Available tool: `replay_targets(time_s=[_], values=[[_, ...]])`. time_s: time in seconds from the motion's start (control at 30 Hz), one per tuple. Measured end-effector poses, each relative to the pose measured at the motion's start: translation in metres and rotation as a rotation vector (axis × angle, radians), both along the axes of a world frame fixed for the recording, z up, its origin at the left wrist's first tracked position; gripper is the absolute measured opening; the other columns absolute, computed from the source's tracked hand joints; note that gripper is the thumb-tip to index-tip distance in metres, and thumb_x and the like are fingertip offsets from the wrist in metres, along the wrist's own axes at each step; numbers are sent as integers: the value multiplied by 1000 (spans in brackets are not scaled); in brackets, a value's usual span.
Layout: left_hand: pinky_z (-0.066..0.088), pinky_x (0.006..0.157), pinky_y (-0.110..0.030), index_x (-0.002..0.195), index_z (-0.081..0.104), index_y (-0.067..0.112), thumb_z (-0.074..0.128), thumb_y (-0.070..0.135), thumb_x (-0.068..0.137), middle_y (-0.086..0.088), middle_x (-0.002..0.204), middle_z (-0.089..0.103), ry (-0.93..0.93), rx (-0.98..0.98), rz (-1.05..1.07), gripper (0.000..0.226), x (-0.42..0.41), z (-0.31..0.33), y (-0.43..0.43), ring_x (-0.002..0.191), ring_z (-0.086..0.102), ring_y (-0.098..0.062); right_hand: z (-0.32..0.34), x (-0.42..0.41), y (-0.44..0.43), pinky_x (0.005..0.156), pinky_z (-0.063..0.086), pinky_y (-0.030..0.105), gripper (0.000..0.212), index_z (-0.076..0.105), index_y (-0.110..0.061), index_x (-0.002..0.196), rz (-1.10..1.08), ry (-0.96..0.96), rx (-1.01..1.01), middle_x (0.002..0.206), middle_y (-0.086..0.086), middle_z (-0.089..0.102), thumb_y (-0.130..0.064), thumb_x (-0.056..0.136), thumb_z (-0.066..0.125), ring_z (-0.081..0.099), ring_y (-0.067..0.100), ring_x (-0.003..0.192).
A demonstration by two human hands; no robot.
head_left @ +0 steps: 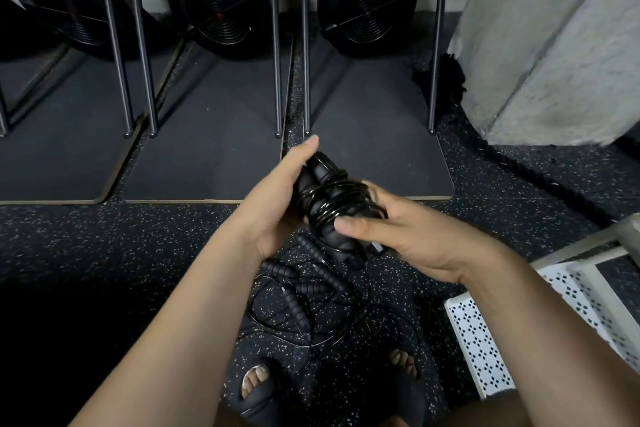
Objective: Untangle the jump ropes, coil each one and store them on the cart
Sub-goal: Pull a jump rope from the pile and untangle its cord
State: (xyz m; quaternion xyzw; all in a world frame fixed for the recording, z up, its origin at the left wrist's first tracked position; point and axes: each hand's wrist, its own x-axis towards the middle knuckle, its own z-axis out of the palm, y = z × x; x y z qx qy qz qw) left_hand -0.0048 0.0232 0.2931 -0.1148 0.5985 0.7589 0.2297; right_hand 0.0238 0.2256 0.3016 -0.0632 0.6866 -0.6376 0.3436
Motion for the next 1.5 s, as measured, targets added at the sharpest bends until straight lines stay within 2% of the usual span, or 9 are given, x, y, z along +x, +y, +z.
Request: replay_targets(time_s=[0.17,0.33,0.5,0.7,0.9,1.03,1.17,1.33,1.5], values=[[51,110,-47,92,79,18,61,66,96,-10,104,77,-22,165,50,51,1,5,0,105,74,-28,4,4,-2,88,65,48,45,60,-6,140,-41,-153,-295,115,14,73,-23,98,64,70,26,101],[59,101,-41,126,66,13,59,62,100,-13,123,72,0,256,128,56,-1,0,3,111,71,-28,9,-3,-2,72,66,37,24,76,-10,104,-145,-229,-441,79,12,68,-29,96,63,58,16,57],[47,116,-58,112,76,17,66,69,93,-17,119,78,56,-29,206,56,-5,-7,3,119,72,-37,-3,-4,-3,78,67,48,48,61,-1,135,-214,-250,-338,96,18,72,-31,98,68,71,29,78],[52,111,-53,99,78,19,62,76,89,-8,106,82,66,-185,116,60,-7,-14,0,106,78,-30,-8,1,-7,62,64,34,61,56,-14,137,-84,-108,-82,99,4,77,-26,83,82,75,24,83],[55,109,-48,128,71,17,68,75,88,-5,118,80,32,-73,161,70,-5,-20,9,110,77,-24,-24,-2,-11,98,61,51,69,63,-22,130,-174,-8,63,120,5,79,-34,70,95,76,26,112],[52,111,-53,125,70,18,71,87,76,-5,119,79,115,-78,197,84,-3,-23,17,113,76,-24,-21,-5,-9,98,60,43,44,62,-19,132,-226,1,50,114,9,81,-40,96,76,75,22,99],[47,116,-52,131,64,12,70,75,87,-6,126,77,195,2,246,77,1,-19,22,123,71,-23,-14,-5,-1,115,49,52,37,68,-25,131,-312,17,14,119,-1,80,-47,101,67,73,21,117],[45,104,-42,110,66,20,74,45,96,-3,104,69,224,158,262,30,14,-9,41,106,59,-25,5,6,20,108,53,57,40,65,-15,136,-398,-51,-90,124,15,77,-35,102,69,73,39,117],[46,117,-48,126,67,11,73,38,93,-8,125,76,260,115,143,43,33,6,71,121,70,-29,17,34,50,110,51,63,40,65,-12,137,-465,-56,-135,124,18,77,-31,102,69,74,35,113]])
